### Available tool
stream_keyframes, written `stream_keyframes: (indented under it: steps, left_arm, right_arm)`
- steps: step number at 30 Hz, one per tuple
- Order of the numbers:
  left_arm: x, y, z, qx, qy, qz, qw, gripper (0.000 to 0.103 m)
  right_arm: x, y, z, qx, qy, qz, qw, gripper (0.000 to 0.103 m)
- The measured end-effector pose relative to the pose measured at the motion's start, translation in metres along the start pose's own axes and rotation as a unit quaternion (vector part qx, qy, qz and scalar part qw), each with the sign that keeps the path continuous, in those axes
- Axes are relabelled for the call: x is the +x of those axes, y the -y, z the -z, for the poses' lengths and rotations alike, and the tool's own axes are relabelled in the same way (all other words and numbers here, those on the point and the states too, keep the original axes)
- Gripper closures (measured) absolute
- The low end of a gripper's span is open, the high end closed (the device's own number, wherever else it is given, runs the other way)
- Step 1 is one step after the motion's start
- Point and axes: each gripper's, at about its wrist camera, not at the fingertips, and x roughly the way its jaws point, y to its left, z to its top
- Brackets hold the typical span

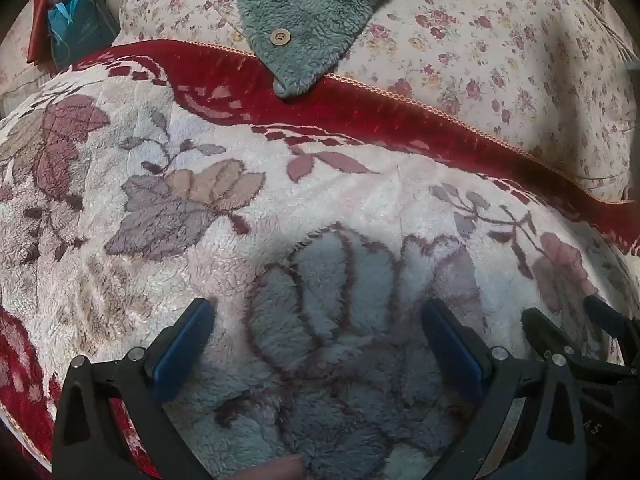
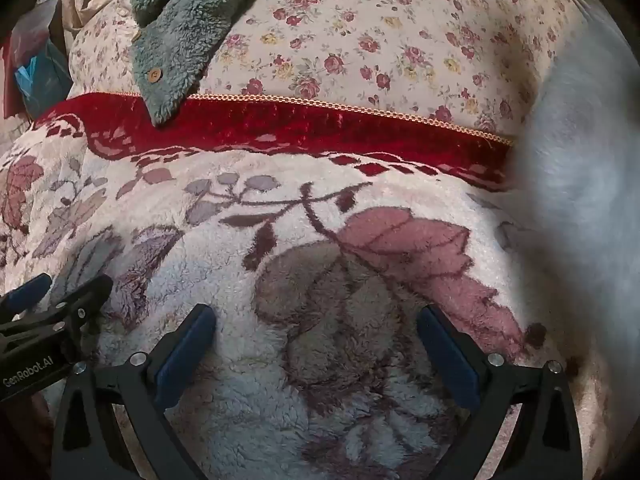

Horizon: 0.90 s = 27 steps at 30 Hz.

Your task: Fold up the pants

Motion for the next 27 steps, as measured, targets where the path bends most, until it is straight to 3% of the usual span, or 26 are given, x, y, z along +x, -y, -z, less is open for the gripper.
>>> stream_keyframes:
  steps: [1, 3, 4, 27]
  left_arm:
    - [-0.0003, -0.0004, 0.0003, 0.000, 0.000, 0.000, 1.0000, 0.000]
    - [-0.0011, -0.0018, 0.0012, 0.000, 0.000, 0.001, 1.0000, 0.000]
    - [0.0000, 0.0006, 0.0002, 0.004, -0.004, -0.005, 1.0000, 0.000]
    - [0.0009, 0.0014, -0.0014, 0.001, -0.005, -0.001, 1.0000, 0.000]
  right_arm:
    - [-0.0001, -0.0038, 0.0006, -0.030, 0.008, 0.036, 0.999, 0.000]
    - [-0.0002, -0.0067, 0.0008, -0.032, 0.008, 0.039, 0.999, 0.000]
    - [0.0002, -0.0021, 0.0001, -0.017, 0.005, 0.021, 1.000, 0.000]
    - [-0.0004, -0.0014, -0.0002, -0.015, 0.003, 0.019, 1.000, 0.000]
